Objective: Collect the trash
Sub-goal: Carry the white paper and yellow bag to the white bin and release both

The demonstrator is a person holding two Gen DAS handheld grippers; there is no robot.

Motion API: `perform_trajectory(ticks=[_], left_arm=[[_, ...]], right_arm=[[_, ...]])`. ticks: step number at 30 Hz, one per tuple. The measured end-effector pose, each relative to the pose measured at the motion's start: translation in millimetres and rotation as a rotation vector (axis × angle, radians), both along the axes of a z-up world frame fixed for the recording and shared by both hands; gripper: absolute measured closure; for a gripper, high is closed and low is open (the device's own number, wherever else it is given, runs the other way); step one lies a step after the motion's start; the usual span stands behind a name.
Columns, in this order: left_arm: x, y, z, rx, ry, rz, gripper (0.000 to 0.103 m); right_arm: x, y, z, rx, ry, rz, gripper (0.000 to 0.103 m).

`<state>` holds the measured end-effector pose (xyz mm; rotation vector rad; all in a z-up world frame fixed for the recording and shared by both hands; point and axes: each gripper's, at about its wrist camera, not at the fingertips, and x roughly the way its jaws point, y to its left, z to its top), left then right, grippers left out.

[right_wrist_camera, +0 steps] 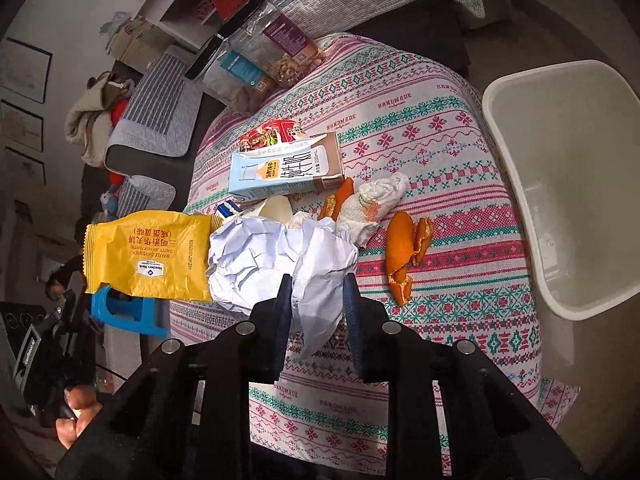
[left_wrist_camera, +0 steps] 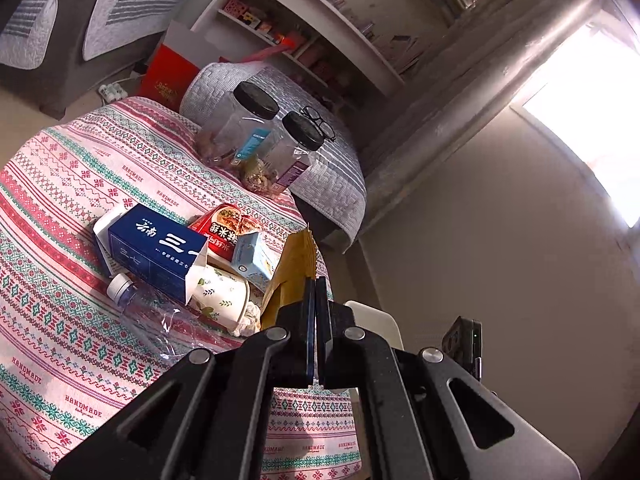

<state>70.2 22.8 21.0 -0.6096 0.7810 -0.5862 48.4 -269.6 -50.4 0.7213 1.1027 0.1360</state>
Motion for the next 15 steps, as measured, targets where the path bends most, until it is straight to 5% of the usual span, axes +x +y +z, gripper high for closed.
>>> perform_trajectory(ticks=[7, 15], left_arm=[[2.1, -52.7, 6.7, -0.070, -0.008, -0.103, 0.103], [-0.7, -187.9, 0.3, -0.067, 0.006, -0.310, 0.103]], right_arm=[[-17.8, -69.4, 13.3, 0.012, -0.052, -0.211, 0.079], [-64.7, -160.7, 0.4, 0.029, -0.017, -0.577, 0.079]])
